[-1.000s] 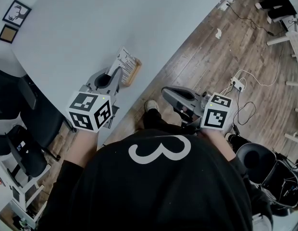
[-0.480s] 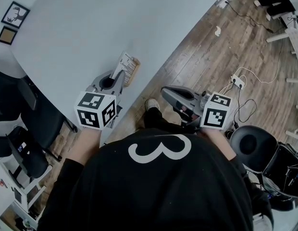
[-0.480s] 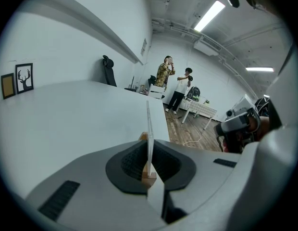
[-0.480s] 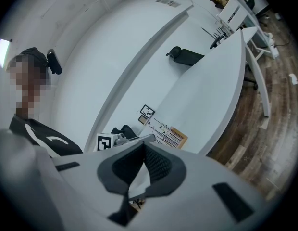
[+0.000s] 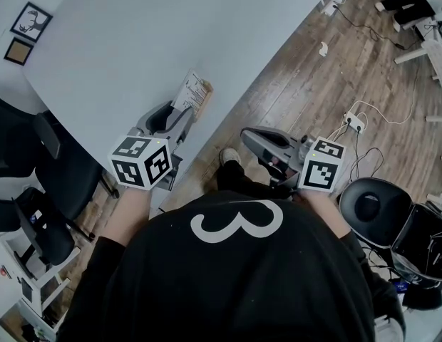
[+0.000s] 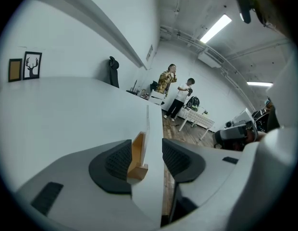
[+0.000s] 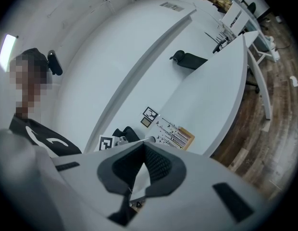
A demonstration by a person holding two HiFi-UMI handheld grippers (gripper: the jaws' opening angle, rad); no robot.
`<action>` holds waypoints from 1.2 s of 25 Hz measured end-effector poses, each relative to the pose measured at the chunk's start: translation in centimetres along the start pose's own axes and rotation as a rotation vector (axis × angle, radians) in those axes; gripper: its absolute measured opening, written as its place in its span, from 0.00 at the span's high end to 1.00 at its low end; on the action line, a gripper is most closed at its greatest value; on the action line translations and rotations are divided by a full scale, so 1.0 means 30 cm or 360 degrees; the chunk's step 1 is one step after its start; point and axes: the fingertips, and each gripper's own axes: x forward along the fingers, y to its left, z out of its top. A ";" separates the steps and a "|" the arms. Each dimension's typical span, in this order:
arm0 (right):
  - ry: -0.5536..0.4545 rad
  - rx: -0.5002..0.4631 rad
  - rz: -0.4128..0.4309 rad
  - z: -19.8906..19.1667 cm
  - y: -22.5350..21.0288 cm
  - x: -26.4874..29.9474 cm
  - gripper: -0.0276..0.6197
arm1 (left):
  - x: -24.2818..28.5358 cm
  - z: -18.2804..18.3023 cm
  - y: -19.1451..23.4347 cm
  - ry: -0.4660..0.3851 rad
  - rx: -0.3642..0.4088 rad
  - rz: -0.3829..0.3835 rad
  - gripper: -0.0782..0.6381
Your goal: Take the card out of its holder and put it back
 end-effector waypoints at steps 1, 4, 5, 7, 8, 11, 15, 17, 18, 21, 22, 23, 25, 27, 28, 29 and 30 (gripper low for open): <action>-0.0011 -0.0010 0.0005 -0.007 0.015 -0.002 0.94 | -0.024 -0.004 -0.001 -0.0008 -0.0007 0.0004 0.63; -0.0040 -0.0053 0.0027 -0.034 0.072 -0.005 0.94 | -0.105 -0.023 -0.011 -0.0032 -0.0031 0.0009 0.63; -0.0046 -0.0068 0.0034 -0.040 0.091 -0.005 0.94 | -0.128 -0.027 -0.019 -0.0036 -0.0036 0.0003 0.63; -0.0058 -0.0093 0.0046 -0.046 0.126 -0.002 0.94 | -0.171 -0.029 -0.038 -0.0046 -0.0047 -0.0023 0.63; -0.0064 -0.0104 0.0050 -0.048 0.144 -0.001 0.94 | -0.193 -0.026 -0.051 -0.0055 -0.0056 -0.0041 0.63; -0.0090 -0.0140 0.0059 -0.058 0.202 -0.016 0.94 | -0.267 -0.021 -0.115 -0.0084 -0.0090 -0.0126 0.63; -0.0132 -0.0192 0.0091 -0.109 0.309 -0.047 0.94 | -0.393 -0.035 -0.243 -0.0138 -0.0112 -0.0320 0.63; -0.0175 -0.0219 0.0129 -0.123 0.369 -0.055 0.94 | -0.452 -0.036 -0.299 -0.0164 -0.0138 -0.0445 0.63; -0.0193 -0.0234 0.0145 -0.128 0.395 -0.060 0.94 | -0.479 -0.033 -0.322 -0.0181 -0.0156 -0.0493 0.63; -0.0208 -0.0295 0.0168 -0.145 0.464 -0.071 0.94 | -0.565 -0.025 -0.379 -0.0235 -0.0193 -0.0600 0.65; -0.0212 -0.0310 0.0182 -0.150 0.486 -0.075 0.94 | -0.594 -0.023 -0.396 -0.0254 -0.0192 -0.0638 0.68; -0.0217 -0.0319 0.0198 -0.153 0.505 -0.077 0.94 | -0.619 -0.018 -0.412 -0.0274 -0.0187 -0.0674 0.71; -0.0216 -0.0325 0.0215 -0.157 0.534 -0.078 0.94 | -0.660 -0.003 -0.437 -0.0320 -0.0168 -0.0735 0.82; -0.0203 -0.0332 0.0208 -0.176 0.558 -0.075 0.94 | -0.695 -0.002 -0.458 -0.0354 -0.0128 -0.0775 0.86; -0.0197 -0.0334 0.0200 -0.192 0.570 -0.072 0.94 | -0.714 -0.011 -0.467 -0.0360 -0.0100 -0.0789 0.87; -0.0192 -0.0335 0.0189 -0.211 0.582 -0.068 0.94 | -0.731 -0.025 -0.474 -0.0358 -0.0073 -0.0801 0.87; -0.0184 -0.0339 0.0178 -0.229 0.592 -0.062 0.94 | -0.746 -0.041 -0.480 -0.0349 -0.0051 -0.0816 0.87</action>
